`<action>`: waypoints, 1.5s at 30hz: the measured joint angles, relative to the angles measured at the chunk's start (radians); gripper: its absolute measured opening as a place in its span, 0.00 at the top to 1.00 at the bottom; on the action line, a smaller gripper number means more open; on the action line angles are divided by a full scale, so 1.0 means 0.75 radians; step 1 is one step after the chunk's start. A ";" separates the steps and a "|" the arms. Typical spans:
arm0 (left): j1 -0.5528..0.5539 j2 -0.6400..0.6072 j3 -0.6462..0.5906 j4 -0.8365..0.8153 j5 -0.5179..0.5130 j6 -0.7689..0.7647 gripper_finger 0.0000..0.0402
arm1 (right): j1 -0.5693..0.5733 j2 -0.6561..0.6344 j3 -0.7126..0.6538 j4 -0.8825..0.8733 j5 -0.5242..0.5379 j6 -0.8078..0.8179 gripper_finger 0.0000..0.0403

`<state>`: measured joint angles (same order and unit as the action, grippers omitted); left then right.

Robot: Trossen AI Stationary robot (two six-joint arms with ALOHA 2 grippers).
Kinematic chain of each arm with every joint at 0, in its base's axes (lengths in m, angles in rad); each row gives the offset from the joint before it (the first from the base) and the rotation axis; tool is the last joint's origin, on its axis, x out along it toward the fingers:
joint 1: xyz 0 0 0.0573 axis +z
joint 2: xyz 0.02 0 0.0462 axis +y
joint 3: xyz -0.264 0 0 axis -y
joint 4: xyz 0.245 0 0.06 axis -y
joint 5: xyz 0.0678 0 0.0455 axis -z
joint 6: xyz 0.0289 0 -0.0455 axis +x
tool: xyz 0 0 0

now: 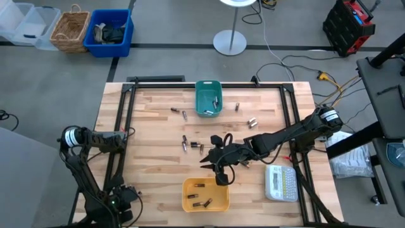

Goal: Sort batteries
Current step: Put the black battery into the yellow bin

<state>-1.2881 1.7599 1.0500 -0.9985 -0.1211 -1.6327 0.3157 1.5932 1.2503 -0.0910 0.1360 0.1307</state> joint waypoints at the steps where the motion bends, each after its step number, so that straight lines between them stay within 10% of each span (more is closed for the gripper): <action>1: 0.000 0.000 -0.005 0.007 0.000 0.001 0.65 | 0.000 0.000 0.000 0.000 0.000 0.000 0.81; 45: -0.001 -0.017 -0.163 0.148 -0.006 -0.041 0.72 | 0.000 0.000 -0.002 -0.002 -0.002 0.000 0.78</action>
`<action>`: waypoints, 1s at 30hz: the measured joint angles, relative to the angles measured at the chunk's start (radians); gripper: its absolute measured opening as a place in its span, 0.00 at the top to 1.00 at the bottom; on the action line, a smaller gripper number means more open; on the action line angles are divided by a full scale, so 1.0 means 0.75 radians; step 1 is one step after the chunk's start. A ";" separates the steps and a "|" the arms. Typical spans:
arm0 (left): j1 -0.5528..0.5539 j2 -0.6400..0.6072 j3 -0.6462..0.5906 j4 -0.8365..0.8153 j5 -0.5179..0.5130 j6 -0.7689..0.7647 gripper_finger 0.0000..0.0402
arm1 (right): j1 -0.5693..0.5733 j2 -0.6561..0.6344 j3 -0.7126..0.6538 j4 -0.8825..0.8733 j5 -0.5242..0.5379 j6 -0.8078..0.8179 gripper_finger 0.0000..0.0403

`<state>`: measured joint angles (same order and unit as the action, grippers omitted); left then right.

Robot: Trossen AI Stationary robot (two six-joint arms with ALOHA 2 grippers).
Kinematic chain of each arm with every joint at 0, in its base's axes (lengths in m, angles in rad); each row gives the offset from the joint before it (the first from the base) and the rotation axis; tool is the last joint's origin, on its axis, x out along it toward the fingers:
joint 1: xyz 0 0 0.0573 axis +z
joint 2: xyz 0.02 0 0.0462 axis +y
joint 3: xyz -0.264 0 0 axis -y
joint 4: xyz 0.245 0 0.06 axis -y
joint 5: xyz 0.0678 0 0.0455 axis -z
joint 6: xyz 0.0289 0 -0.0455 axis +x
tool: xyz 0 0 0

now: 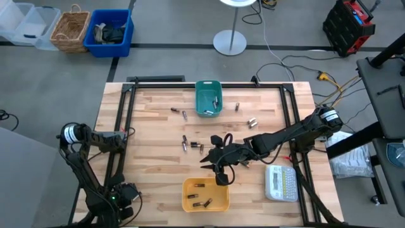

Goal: Sort batteries
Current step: Put the black battery into the yellow bin

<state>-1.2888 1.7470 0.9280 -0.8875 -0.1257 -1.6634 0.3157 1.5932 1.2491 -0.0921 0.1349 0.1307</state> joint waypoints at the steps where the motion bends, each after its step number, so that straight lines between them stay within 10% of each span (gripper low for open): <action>1: 0.001 0.000 -0.001 -0.001 0.000 0.000 0.72 | 0.001 0.000 0.000 0.000 0.000 0.000 0.77; 17: 0.001 -0.012 -0.010 -0.046 -0.039 0.007 0.95 | 0.001 0.000 -0.001 -0.002 -0.003 0.000 0.82; 30: 0.002 -0.012 -0.011 -0.043 -0.051 0.035 0.90 | 0.001 0.000 -0.001 -0.003 -0.003 -0.001 0.78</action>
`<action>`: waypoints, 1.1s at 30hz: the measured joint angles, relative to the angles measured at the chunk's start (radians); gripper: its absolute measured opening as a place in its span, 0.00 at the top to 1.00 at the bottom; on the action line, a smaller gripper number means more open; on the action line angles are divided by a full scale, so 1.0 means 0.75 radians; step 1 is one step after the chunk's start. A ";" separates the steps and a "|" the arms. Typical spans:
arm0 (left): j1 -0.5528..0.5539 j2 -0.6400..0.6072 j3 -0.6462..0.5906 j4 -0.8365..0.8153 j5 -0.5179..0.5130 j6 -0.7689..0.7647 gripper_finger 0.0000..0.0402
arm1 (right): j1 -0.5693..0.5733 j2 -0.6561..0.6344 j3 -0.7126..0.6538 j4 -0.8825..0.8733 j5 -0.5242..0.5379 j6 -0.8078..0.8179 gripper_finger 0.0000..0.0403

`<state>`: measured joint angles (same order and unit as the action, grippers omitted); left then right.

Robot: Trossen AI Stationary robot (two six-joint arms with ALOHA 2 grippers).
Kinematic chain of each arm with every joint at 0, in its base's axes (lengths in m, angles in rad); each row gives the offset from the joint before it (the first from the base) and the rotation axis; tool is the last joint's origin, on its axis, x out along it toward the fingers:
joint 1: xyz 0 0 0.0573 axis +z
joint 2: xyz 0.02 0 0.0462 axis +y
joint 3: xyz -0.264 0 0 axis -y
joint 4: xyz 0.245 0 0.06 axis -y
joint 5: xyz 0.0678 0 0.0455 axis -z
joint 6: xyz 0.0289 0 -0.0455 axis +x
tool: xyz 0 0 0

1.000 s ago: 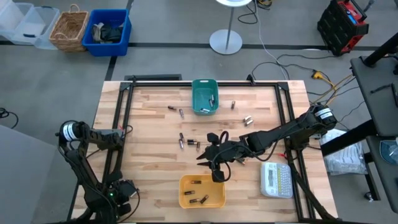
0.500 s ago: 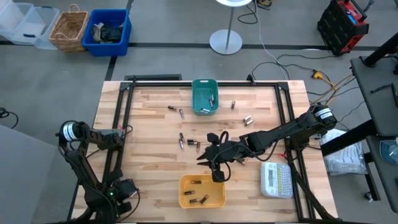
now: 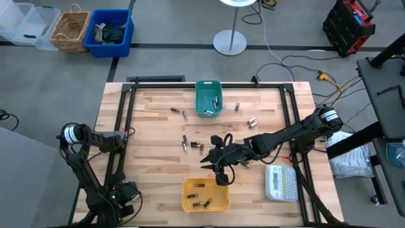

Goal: Sort batteries
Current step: Put the black battery into the yellow bin

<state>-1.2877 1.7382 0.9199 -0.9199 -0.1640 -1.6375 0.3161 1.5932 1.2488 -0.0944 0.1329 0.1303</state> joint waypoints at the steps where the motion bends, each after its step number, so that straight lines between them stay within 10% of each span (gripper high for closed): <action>1: -0.001 0.000 0.000 -0.001 -0.013 0.003 0.92 | 0.000 0.000 0.000 0.000 0.000 0.000 0.78; 18: 0.001 -0.032 -0.005 -0.180 -0.110 -0.042 0.95 | 0.000 0.000 0.000 -0.001 0.001 -0.012 0.80; 33: 0.068 -0.215 0.000 -0.214 -0.703 -0.010 0.95 | 0.000 0.017 -0.031 0.149 0.107 -0.119 0.79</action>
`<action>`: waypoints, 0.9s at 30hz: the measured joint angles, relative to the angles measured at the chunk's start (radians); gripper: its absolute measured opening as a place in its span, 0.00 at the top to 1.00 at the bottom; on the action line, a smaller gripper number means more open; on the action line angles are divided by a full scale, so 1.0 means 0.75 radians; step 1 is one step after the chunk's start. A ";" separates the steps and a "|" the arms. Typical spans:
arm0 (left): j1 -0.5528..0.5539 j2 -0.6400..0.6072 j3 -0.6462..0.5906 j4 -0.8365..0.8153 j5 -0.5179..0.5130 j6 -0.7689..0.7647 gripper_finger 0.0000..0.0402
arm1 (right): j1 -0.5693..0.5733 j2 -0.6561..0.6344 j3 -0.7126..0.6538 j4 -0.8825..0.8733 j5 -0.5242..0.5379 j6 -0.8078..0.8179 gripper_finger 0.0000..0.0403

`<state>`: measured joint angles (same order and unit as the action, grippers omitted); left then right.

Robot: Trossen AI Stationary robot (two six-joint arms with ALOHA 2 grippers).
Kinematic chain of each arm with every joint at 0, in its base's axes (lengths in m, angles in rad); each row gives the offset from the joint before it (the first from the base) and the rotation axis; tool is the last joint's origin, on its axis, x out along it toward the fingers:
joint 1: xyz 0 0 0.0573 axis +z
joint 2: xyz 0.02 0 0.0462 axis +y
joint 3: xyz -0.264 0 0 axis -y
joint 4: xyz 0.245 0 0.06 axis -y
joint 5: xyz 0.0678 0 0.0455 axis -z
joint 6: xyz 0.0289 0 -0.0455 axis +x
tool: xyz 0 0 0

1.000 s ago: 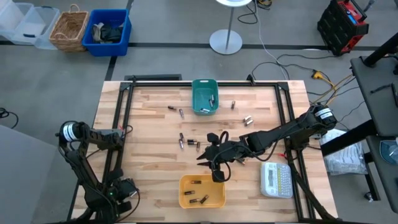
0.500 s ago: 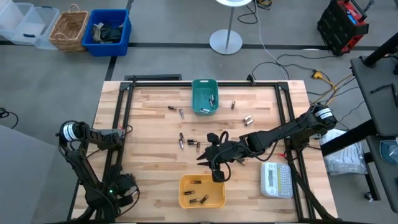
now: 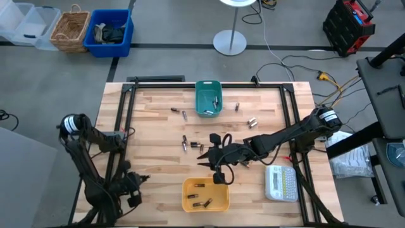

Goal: Sort batteries
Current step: Put the black battery into the yellow bin

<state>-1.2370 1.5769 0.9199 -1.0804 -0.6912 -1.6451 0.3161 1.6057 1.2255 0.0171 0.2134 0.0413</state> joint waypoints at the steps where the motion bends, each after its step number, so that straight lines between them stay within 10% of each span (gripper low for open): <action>1: 0.016 -0.010 0.002 -0.001 -0.040 0.019 0.95 | 0.000 0.001 -0.001 0.011 -0.001 -0.013 0.79; 14: 0.240 -0.024 0.237 0.050 -0.593 0.642 0.96 | 0.004 0.235 0.005 0.641 -0.016 -0.259 0.67; 27: 0.315 -0.014 0.346 0.201 -0.864 1.002 0.96 | 0.012 0.461 0.145 0.934 -0.085 -0.302 0.54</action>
<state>-1.0008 1.5661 1.1793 -0.9300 -1.3395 -0.8934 0.3252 1.9515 1.3340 0.7173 0.1497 -0.1852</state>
